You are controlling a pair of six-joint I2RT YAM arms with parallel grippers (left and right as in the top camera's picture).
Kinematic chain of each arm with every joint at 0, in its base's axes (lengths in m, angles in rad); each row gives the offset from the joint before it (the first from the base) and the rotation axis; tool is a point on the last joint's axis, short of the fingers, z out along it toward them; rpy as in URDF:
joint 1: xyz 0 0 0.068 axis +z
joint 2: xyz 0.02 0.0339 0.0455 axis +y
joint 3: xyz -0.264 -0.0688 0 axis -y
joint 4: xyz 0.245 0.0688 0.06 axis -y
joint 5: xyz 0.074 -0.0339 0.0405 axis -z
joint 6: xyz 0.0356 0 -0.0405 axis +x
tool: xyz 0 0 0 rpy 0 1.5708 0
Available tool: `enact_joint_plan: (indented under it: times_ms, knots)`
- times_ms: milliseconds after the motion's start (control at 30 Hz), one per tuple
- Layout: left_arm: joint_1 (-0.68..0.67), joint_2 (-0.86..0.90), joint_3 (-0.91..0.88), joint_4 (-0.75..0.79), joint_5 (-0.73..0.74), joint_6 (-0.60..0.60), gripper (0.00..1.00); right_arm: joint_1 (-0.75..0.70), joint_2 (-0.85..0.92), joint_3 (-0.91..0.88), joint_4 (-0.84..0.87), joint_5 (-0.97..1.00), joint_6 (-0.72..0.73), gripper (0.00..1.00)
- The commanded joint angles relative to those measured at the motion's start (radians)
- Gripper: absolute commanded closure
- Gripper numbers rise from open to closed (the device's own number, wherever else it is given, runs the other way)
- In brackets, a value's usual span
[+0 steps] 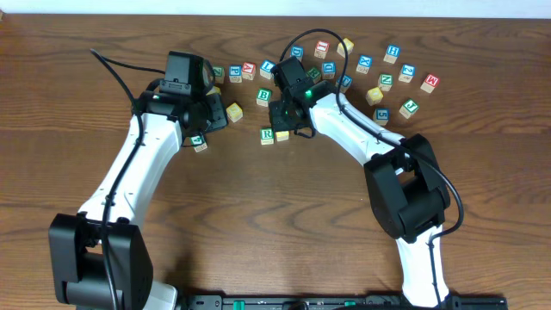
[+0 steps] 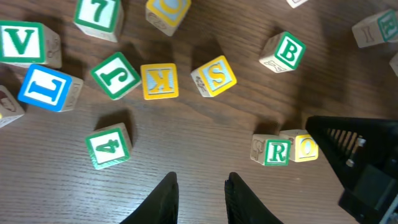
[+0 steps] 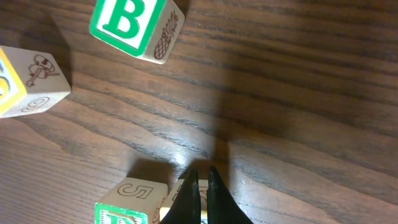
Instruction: Spell out ROBOT
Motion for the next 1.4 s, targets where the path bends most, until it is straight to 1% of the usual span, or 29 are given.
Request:
enact_joint_plan:
  times_ms: [0,200,400,600,667,733,833,1067,1367]
  knots:
    - [-0.019,0.027,-0.014,0.000,-0.010,-0.001,0.74,0.008,0.003,0.009,-0.010,-0.017,0.013,0.99]
    - [-0.045,0.065,-0.014,0.000,-0.009,-0.001,0.75,0.018,0.003,0.009,-0.033,-0.016,0.013,0.99]
    - [-0.062,0.071,-0.014,0.008,-0.009,-0.001,0.74,0.018,0.003,0.010,-0.018,-0.016,0.013,0.99]
    - [-0.062,0.071,-0.014,0.019,-0.009,-0.001,0.75,-0.012,-0.026,0.012,-0.015,-0.019,0.020,0.99]
    - [-0.062,0.072,-0.014,0.026,-0.009,-0.001,0.74,-0.027,-0.048,0.012,-0.016,-0.019,0.020,0.98]
    - [-0.062,0.076,-0.014,0.039,-0.001,-0.002,0.74,-0.042,-0.071,0.012,-0.021,-0.019,0.026,0.93]
    - [-0.068,0.089,-0.014,0.058,0.002,-0.002,0.74,-0.059,-0.089,0.012,-0.037,-0.020,0.042,0.93]
    - [-0.108,0.152,-0.014,0.089,0.002,-0.013,0.75,-0.056,-0.087,-0.002,-0.094,-0.020,0.055,0.96]
    - [-0.131,0.208,-0.014,0.097,0.002,-0.013,0.77,-0.043,-0.087,-0.089,-0.068,-0.016,0.084,0.98]
